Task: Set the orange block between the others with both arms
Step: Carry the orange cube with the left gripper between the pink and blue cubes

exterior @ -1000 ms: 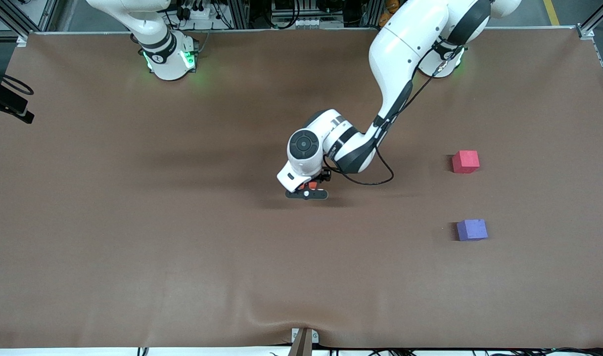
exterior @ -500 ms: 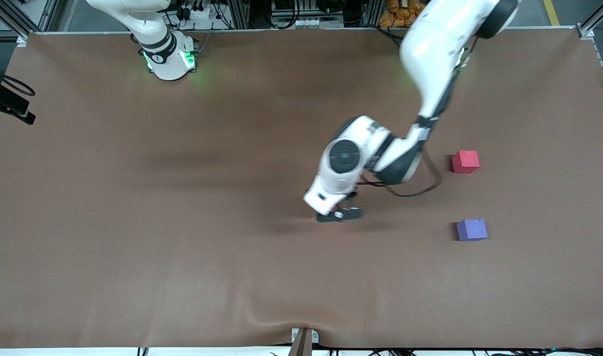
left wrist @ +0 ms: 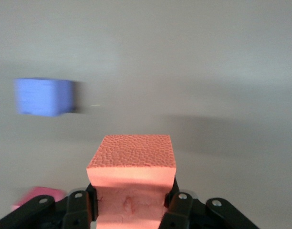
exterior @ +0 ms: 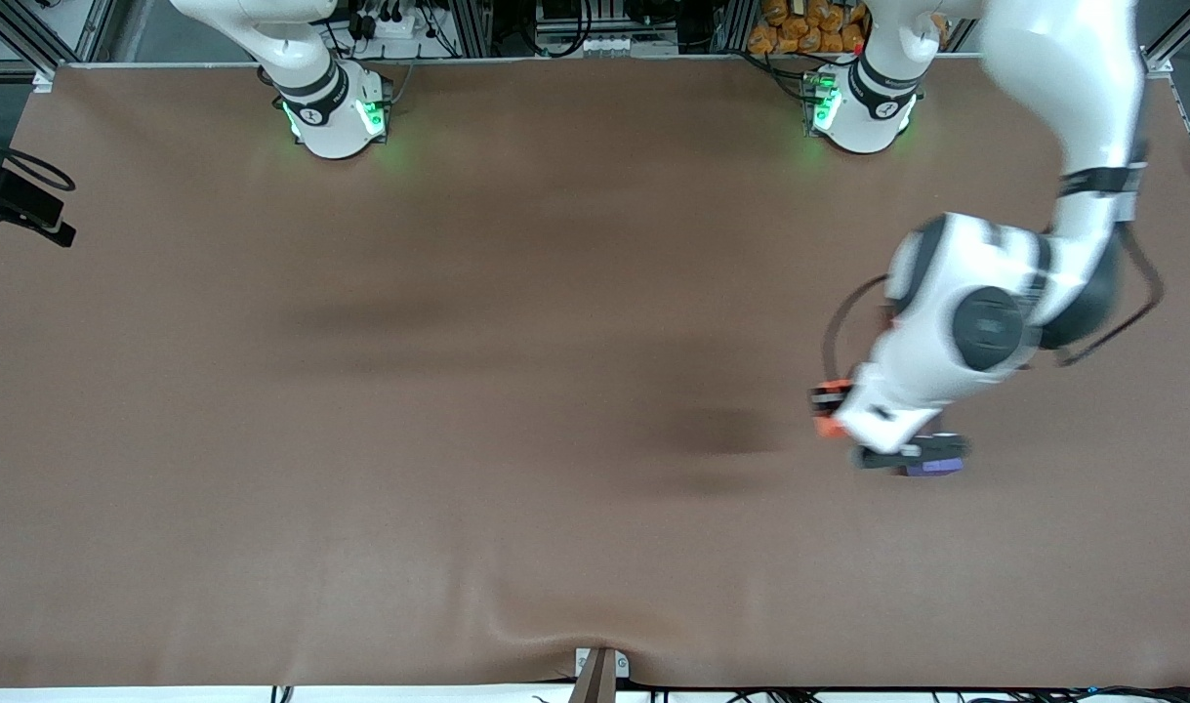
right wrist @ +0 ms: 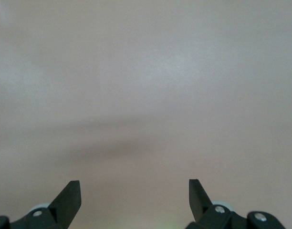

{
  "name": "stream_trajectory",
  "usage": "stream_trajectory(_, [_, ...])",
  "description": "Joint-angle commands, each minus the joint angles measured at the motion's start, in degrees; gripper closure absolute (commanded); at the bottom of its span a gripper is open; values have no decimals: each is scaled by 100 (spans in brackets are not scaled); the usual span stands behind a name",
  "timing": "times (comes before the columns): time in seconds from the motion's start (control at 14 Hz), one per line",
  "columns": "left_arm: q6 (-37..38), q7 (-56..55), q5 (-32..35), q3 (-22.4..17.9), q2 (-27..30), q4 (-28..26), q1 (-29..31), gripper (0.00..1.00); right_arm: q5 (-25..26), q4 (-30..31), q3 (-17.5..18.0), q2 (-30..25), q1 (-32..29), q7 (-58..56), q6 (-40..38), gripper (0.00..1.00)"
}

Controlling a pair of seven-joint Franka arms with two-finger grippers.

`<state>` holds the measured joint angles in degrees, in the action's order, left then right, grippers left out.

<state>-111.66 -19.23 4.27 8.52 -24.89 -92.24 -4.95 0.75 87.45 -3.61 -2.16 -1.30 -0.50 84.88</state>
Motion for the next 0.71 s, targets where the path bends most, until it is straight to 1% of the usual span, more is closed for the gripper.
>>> stream_trajectory(0.0, [-530,1110,74,98,598,-1205,913,100,-75,-70,19,32,-20,58,-68,0])
stream_trajectory(0.07, [-793,1393,74,106,669,-1504,1221,100,-75,-70,27,32,-20,58,-68,0])
stream_trajectory(0.21, [-1172,1720,65,106,792,-2006,1565,100,-75,-70,27,32,-11,58,-103,0])
stream_trajectory(0.29, [-1270,1730,74,106,801,-2139,1689,100,-75,-70,27,32,-19,58,-95,0])
stream_trajectory(0.43, [-1550,1730,65,106,740,-2315,1751,100,-75,-70,27,41,-11,58,-94,0])
stream_trajectory(0.64, [-2340,1730,22,106,573,-2789,1787,100,-75,-62,27,49,50,50,-95,0])
